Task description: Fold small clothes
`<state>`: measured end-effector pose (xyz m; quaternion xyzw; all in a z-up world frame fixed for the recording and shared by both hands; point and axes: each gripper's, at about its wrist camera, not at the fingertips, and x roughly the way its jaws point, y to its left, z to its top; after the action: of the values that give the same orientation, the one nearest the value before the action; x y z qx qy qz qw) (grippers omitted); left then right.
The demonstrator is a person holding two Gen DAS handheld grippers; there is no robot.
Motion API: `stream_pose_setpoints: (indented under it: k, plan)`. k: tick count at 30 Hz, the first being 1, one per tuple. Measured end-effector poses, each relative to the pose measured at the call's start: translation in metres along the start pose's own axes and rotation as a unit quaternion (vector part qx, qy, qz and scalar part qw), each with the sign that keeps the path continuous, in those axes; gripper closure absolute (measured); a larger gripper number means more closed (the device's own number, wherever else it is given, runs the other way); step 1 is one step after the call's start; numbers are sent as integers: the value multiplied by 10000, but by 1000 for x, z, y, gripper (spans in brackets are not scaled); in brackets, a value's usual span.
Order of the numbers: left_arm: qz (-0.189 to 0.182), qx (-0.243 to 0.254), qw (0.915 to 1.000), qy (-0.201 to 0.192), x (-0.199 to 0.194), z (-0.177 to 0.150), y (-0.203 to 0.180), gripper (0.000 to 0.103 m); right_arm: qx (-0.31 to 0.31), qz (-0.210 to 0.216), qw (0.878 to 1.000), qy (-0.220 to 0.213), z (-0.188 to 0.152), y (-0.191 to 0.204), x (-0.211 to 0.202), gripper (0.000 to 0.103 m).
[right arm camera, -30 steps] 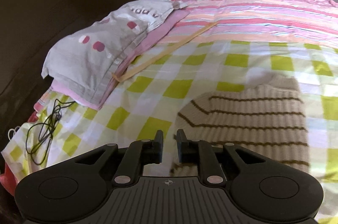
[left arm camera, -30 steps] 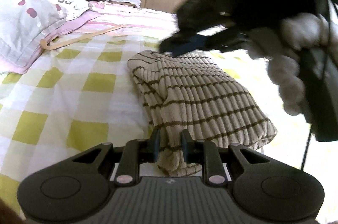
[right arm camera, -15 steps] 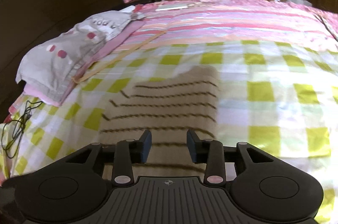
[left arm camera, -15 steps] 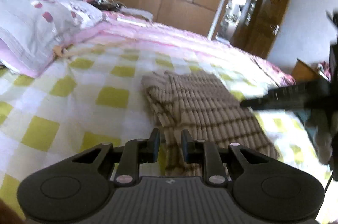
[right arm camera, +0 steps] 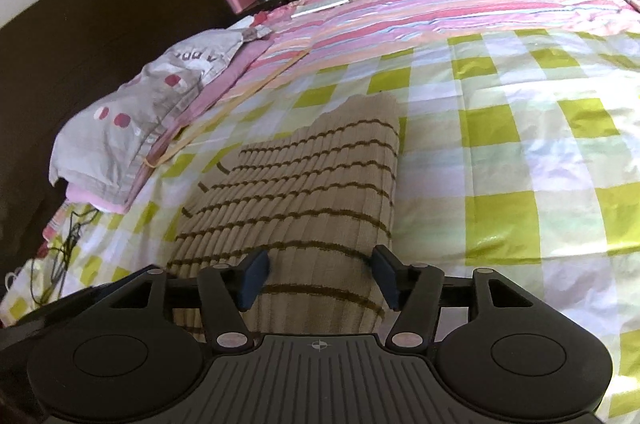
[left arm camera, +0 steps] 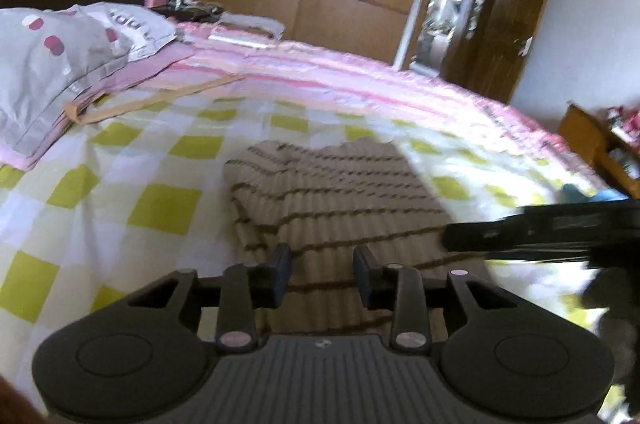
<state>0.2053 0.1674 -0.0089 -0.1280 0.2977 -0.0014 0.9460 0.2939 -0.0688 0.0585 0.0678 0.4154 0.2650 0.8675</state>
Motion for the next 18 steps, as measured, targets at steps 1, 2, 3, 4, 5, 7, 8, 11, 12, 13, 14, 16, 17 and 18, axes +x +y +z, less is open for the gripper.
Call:
stream_pose_setpoints:
  k: [1, 2, 3, 4, 5, 7, 8, 11, 12, 13, 14, 16, 17, 18]
  plan:
    - [108, 6, 9999, 71, 5, -3, 3, 63, 18, 20, 10000, -9, -1, -2, 0, 43]
    - [141, -29, 9998, 123, 9, -6, 9, 57, 25, 37, 10000, -7, -2, -4, 0, 42]
    - [142, -82, 9998, 144, 10, -9, 14, 55, 32, 51, 10000, 10, -2, -5, 1, 40]
    - [152, -158, 9996, 163, 10, -12, 20, 51, 41, 72, 10000, 35, -2, -7, 3, 39]
    - [136, -221, 9995, 182, 10, -13, 26, 49, 48, 101, 9999, 60, -2, -7, 5, 39]
    - [58, -327, 9992, 240, 12, -12, 32, 49, 43, 133, 9998, 119, -3, -8, 12, 33]
    - [18, -366, 9990, 262, 13, -12, 34, 49, 47, 137, 9998, 158, -4, -8, 17, 33]
    - [-51, -318, 9991, 285, 14, -15, 33, 48, 124, 139, 9996, 208, -7, -8, 29, 28]
    - [-91, -278, 9991, 291, 14, -15, 33, 48, 135, 147, 9996, 201, -8, -8, 31, 26]
    - [-121, -270, 9991, 288, 14, -15, 34, 48, 184, 168, 9995, 197, -9, -9, 33, 26]
    - [-152, -288, 9990, 295, 14, -16, 35, 48, 236, 203, 9993, 204, -9, -10, 34, 26]
    - [-232, -379, 9984, 336, 14, -15, 38, 48, 359, 272, 9987, 236, -11, -12, 37, 26]
    - [-269, -413, 9982, 354, 15, -14, 39, 48, 441, 313, 9982, 265, -12, -14, 39, 26]
    - [-287, -434, 9980, 357, 16, -14, 40, 48, 508, 339, 9977, 284, -13, -15, 40, 28]
